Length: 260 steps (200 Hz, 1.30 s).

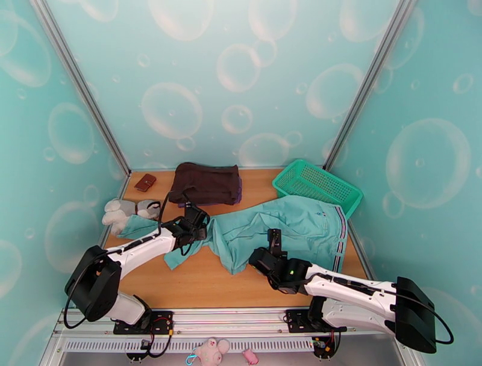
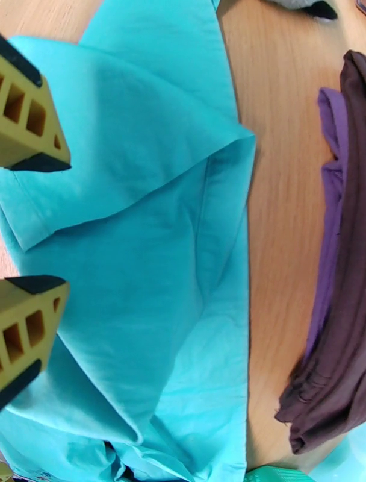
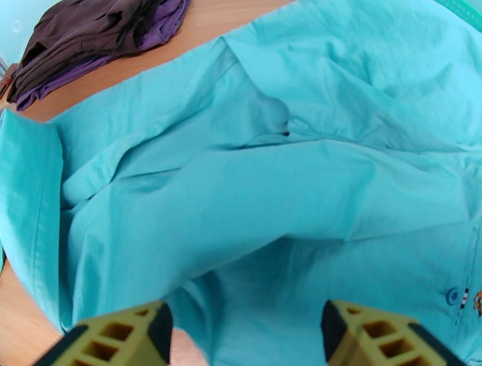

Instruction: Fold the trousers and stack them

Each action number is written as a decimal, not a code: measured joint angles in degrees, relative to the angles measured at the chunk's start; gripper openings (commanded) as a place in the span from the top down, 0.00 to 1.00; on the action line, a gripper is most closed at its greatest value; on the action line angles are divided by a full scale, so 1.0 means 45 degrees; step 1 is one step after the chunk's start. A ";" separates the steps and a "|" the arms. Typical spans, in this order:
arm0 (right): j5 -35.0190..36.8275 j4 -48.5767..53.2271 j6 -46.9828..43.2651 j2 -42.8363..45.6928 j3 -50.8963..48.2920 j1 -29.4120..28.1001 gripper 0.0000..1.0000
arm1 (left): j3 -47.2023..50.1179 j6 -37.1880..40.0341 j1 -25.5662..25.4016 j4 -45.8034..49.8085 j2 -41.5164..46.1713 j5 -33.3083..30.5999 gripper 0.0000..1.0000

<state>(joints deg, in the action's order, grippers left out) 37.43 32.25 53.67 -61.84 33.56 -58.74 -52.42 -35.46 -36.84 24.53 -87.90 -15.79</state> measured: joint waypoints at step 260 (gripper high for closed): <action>-0.3725 -0.2769 -0.0107 0.4328 -0.4673 0.5192 0.31 | -0.0369 -0.0384 0.0971 0.4007 0.4124 -0.4435 1.00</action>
<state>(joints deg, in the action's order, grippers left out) 20.67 19.79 53.19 -42.37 12.53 -35.38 -54.08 -37.19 -32.47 42.57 -69.34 -35.75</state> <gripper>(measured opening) 0.688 0.043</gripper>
